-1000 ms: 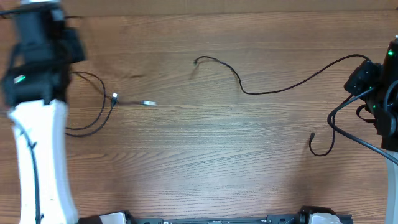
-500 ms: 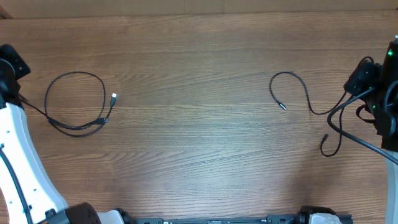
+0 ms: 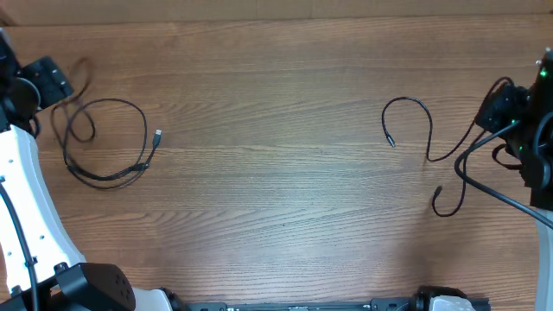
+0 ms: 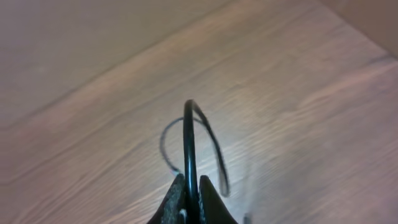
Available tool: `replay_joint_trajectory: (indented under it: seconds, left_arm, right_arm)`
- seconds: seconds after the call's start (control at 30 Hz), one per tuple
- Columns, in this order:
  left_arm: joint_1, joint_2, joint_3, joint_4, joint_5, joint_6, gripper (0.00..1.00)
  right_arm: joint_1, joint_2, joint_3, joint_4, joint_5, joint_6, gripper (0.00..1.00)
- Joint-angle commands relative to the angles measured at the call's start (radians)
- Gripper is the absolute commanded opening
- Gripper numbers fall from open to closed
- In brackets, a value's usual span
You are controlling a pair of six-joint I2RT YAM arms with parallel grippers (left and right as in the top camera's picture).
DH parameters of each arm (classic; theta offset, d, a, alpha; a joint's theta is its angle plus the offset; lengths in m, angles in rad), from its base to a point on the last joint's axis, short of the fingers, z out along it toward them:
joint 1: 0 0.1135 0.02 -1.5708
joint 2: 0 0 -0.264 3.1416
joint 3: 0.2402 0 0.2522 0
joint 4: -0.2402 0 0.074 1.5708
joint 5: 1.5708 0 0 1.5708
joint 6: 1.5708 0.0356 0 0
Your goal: Untangle cables
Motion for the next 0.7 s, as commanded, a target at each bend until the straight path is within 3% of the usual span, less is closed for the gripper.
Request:
replay_joint_trajectory:
  seconds: [0.0,0.23,0.4,0.57,0.63,0.67]
  left_arm:
    - [-0.036,0.003,0.008,-0.016,0.363,-0.009,0.85]
    - [-0.195,0.004,0.008,-0.087,0.538,-0.01,0.9]
    - [-0.378,0.006,0.008,-0.092,0.575,0.003,1.0]
    - [-0.534,0.046,0.008,-0.059,0.574,0.016,1.0]
    - [-0.571,0.073,0.008,-0.05,0.575,0.008,0.99]
    - [-0.586,0.087,0.008,-0.048,0.575,0.008,0.99]
  right_arm:
    - [0.0,0.009,0.024,0.036,-0.198,-0.037,0.04]
    - [0.083,0.102,0.023,0.093,-0.73,-0.172,0.04]
    - [0.232,0.177,0.023,0.101,-0.777,-0.225,0.04]
    - [0.373,0.193,0.023,0.091,-0.769,-0.288,0.04]
    - [0.41,0.193,0.023,0.026,-0.721,-0.355,0.53]
    - [0.417,0.193,0.023,0.0,-0.646,-0.353,0.61]
